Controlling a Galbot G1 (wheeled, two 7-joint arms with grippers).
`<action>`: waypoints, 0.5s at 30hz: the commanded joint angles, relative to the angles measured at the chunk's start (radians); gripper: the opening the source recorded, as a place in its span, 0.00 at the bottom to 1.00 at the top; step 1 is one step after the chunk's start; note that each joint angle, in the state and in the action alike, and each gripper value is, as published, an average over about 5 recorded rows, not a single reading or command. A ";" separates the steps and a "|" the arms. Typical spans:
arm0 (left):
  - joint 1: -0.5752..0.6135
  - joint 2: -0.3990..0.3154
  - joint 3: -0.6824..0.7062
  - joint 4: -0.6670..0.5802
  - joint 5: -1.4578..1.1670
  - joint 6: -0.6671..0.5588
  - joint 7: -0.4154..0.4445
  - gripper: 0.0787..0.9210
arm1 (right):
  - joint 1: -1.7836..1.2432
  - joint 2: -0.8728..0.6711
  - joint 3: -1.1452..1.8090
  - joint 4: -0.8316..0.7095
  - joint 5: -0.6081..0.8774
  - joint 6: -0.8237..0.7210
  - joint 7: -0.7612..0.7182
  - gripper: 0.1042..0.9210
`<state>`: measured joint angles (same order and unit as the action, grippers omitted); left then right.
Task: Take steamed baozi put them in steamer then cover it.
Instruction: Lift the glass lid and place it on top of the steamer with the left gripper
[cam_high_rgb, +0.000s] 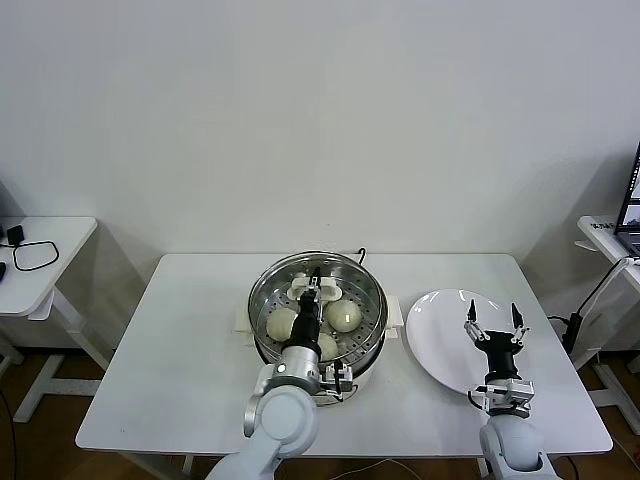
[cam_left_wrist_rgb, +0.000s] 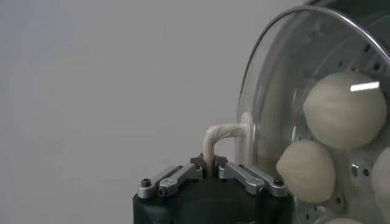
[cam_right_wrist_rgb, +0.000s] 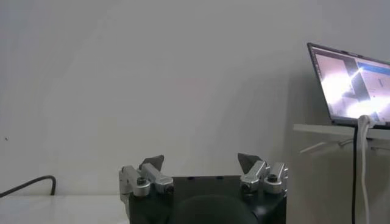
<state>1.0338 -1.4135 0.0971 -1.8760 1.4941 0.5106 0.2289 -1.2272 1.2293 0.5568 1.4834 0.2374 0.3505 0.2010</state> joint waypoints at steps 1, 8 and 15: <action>0.001 -0.013 0.012 0.020 0.043 -0.005 0.005 0.13 | 0.002 0.000 0.000 -0.003 -0.003 0.000 -0.001 0.88; 0.005 -0.015 0.014 0.016 0.051 -0.016 0.003 0.13 | 0.004 0.001 0.000 -0.005 -0.004 0.000 -0.002 0.88; 0.008 -0.015 0.004 0.024 0.085 -0.032 0.005 0.13 | 0.004 0.002 -0.001 -0.001 -0.005 0.002 -0.002 0.88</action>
<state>1.0410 -1.4273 0.1030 -1.8608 1.5433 0.4907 0.2321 -1.2233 1.2307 0.5558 1.4802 0.2335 0.3509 0.1997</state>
